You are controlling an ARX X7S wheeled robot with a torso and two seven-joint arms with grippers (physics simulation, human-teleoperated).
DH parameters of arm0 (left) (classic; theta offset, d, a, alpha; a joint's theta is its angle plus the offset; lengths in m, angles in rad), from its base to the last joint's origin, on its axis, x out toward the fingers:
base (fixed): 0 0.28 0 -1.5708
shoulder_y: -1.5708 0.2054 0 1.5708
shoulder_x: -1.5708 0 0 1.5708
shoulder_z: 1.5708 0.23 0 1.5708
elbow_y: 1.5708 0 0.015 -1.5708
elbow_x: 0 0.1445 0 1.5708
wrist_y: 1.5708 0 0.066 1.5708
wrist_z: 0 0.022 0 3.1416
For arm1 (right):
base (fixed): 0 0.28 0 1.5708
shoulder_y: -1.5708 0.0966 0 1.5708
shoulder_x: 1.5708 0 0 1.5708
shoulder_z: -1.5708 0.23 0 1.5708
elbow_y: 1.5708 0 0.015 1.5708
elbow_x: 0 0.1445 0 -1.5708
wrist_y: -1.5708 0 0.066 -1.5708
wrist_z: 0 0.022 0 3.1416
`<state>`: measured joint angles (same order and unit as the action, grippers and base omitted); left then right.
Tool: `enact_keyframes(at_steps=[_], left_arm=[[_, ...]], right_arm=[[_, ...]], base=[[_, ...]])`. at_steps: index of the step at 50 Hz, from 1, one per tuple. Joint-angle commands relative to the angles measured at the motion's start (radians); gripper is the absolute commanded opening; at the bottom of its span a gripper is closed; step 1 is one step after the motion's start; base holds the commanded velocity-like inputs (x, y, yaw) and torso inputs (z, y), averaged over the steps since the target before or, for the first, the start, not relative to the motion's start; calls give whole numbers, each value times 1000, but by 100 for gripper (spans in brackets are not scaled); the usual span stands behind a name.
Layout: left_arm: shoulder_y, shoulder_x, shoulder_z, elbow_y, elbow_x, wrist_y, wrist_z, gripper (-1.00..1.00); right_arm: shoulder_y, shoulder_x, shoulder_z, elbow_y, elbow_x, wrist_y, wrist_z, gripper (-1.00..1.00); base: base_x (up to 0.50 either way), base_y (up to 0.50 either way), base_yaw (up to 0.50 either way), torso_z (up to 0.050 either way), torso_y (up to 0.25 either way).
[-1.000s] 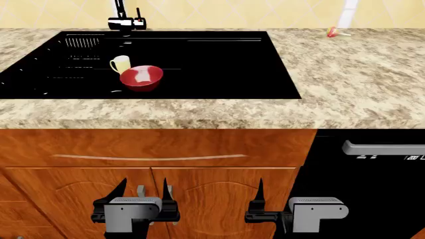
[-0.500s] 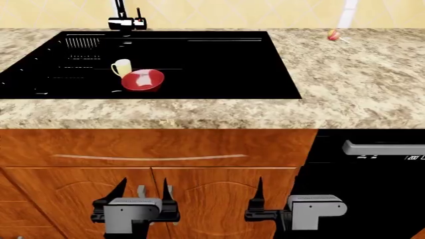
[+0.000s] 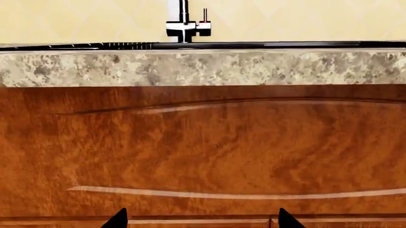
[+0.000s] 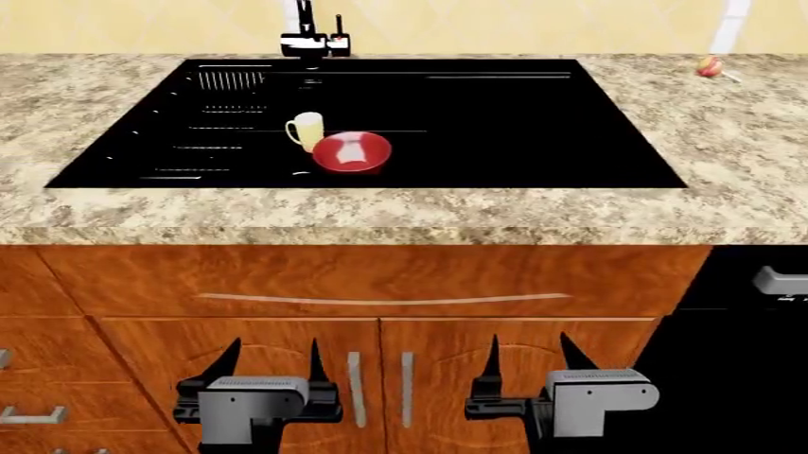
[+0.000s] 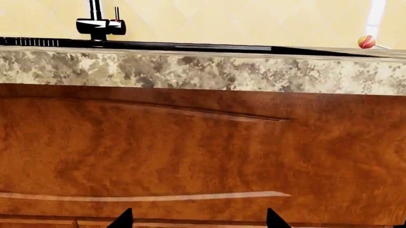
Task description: Pick the cup and bowl from the sink and place them on the counter for drying.
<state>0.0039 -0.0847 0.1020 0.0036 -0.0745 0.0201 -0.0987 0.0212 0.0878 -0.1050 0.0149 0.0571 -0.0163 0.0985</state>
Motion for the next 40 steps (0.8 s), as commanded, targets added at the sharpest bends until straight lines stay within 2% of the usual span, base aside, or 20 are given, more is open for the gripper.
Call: enact_keyframes(at_steps=[1,20,27,40], left_arm=[[0,-15,23,-7,3,9,-21,100],[-4,-29,36,12,-41,-14,-39,100],[5,-39,47,10,-44,28,-36,100],[-1,-45,54,3,-63,26,-48,100]], right_arm=[[2,13,-14,5,10,2,21,100],[3,32,-36,3,21,0,40,100],[6,37,-44,3,25,12,47,100],[8,46,-56,2,31,26,63,100]], base=[[0,375,0,0,0],[203,192,0,0,0],[193,83,0,0,0],[143,45,0,49,0]])
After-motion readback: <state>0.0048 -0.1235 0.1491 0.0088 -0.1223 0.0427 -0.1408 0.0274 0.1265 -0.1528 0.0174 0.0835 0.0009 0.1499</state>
